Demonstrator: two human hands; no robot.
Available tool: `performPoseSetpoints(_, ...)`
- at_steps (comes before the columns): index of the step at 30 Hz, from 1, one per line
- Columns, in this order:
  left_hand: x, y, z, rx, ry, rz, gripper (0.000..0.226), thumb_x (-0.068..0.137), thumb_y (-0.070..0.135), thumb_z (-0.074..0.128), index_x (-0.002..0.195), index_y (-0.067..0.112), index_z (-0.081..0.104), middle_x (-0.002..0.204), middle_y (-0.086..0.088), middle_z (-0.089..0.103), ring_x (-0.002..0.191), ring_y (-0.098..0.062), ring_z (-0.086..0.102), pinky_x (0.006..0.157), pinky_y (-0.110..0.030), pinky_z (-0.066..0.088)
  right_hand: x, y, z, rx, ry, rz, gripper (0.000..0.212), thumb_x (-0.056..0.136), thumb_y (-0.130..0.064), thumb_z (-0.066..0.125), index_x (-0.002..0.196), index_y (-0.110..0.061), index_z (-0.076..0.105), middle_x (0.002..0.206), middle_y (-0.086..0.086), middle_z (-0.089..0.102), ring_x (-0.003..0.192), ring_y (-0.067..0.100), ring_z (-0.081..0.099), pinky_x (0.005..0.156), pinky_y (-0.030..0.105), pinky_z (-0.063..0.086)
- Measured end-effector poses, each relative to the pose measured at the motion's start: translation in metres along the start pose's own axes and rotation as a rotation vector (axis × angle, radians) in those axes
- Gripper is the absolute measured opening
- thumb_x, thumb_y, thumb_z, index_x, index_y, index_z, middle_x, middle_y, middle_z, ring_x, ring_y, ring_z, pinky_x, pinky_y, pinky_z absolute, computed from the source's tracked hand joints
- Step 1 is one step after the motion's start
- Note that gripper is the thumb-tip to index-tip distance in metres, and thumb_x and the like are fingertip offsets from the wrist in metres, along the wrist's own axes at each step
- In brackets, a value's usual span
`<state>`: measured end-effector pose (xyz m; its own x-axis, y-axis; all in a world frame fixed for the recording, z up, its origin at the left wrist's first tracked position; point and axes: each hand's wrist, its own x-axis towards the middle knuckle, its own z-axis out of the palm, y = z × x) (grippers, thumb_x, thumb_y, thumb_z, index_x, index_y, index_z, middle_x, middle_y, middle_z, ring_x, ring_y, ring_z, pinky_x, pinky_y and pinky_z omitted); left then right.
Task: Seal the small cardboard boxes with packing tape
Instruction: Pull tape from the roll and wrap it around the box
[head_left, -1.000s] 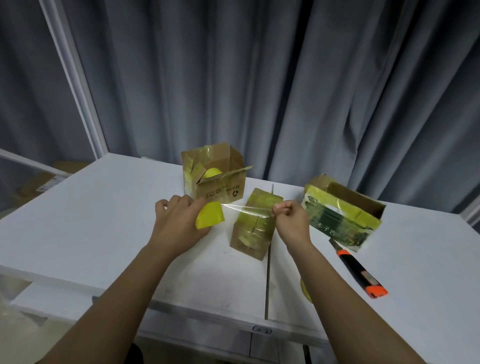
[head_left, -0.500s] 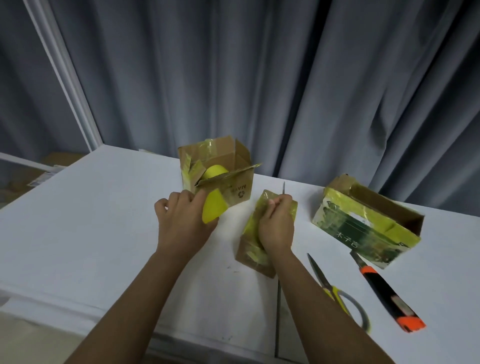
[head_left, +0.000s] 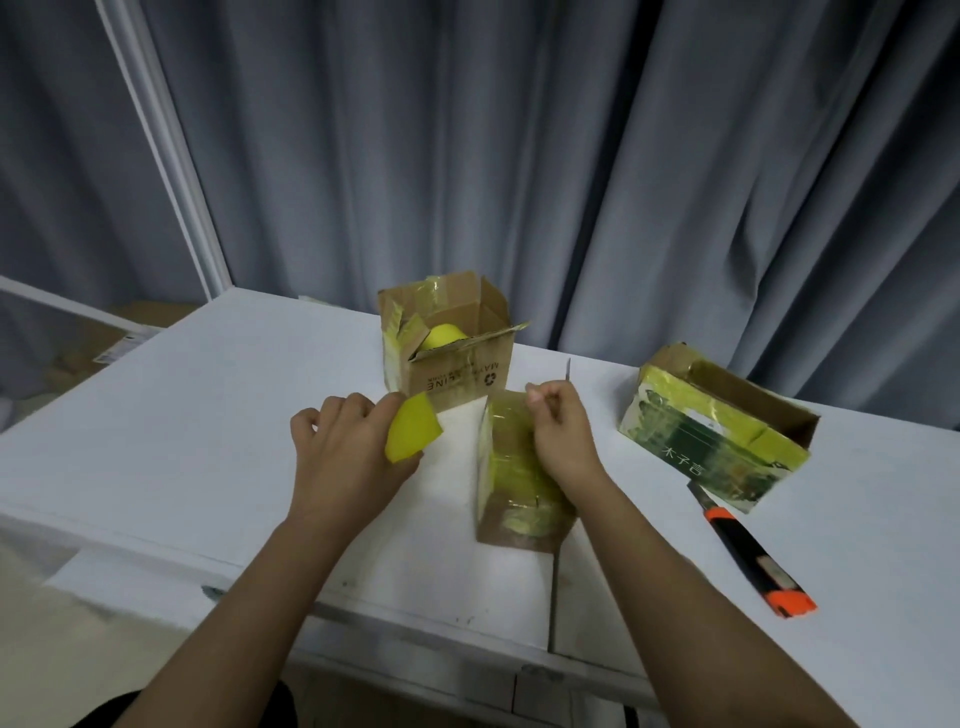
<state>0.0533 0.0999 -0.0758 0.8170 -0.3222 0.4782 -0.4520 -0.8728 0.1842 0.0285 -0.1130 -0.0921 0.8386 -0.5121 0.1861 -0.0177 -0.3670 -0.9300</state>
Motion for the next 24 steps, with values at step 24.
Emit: performPoseSetpoints(24,0.012,0.017,-0.023,0.226,-0.399,0.374,0.061,0.084,0.061,0.051,0.137,0.036,0.035,0.122,-0.004,0.053,0.11,-0.025,0.054,0.084,-0.032,0.039,-0.054,-0.007,-0.086,0.022,0.267,0.154,0.02,0.089,-0.025,0.065,0.076,-0.012,0.057,0.075,0.007,0.061,0.071,0.018,0.056,0.064,0.028,0.044)
